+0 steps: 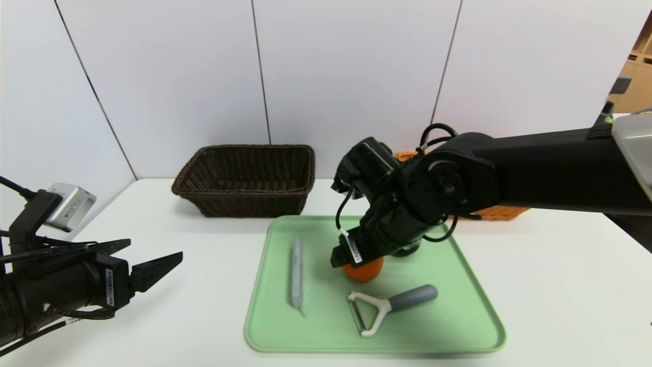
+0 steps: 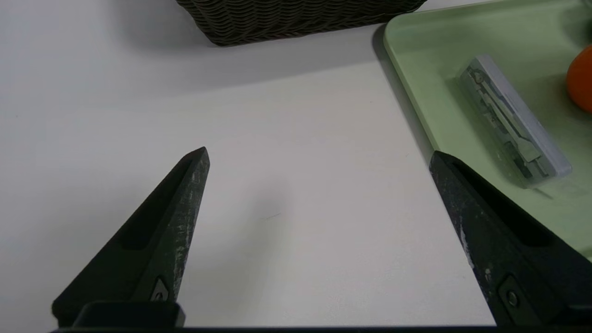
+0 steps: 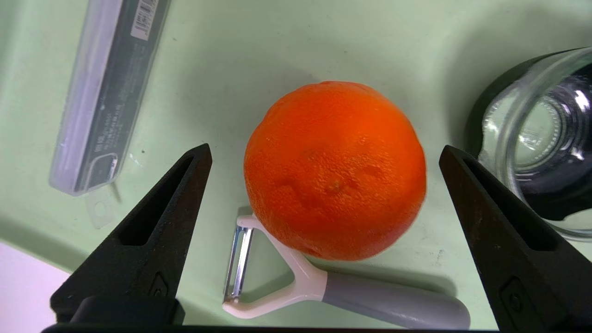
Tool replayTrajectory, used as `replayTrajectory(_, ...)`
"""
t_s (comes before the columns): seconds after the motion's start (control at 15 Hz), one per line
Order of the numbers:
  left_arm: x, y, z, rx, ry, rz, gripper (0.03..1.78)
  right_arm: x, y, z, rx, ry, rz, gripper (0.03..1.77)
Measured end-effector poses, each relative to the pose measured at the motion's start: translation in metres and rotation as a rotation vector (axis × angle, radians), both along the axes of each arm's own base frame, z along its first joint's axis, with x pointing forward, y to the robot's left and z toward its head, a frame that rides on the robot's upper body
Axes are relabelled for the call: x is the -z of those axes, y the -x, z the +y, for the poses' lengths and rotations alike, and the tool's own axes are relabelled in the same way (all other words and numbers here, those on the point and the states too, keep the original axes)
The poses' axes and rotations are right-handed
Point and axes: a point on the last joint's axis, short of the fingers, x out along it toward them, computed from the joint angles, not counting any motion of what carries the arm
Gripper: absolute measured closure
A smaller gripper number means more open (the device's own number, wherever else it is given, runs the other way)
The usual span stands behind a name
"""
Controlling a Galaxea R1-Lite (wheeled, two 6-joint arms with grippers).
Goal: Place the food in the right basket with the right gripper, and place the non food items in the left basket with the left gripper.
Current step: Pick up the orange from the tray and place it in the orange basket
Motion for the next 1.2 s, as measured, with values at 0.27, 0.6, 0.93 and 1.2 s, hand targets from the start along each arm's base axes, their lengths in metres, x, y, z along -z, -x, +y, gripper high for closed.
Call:
replayTrajectory(0.27,0.0,0.0,0.0,0.001,-0.001,-0.001,0.12,0.011,-0.008,0.0,0.003,0.018,0.013,0.1)
replayTrajectory(0.6,0.0,0.0,0.0,0.001,-0.001,0.0,0.12,0.021,-0.012,0.001,0.004,0.032,0.026,0.1)
replayTrajectory(0.93,0.0,0.0,0.0,0.0,0.0,0.002,0.12,0.022,-0.012,0.001,0.005,0.037,0.023,0.58)
replayTrajectory(1.2,0.001,0.0,0.0,0.002,-0.004,0.002,0.12,0.019,-0.01,0.001,-0.007,0.038,0.012,0.59)
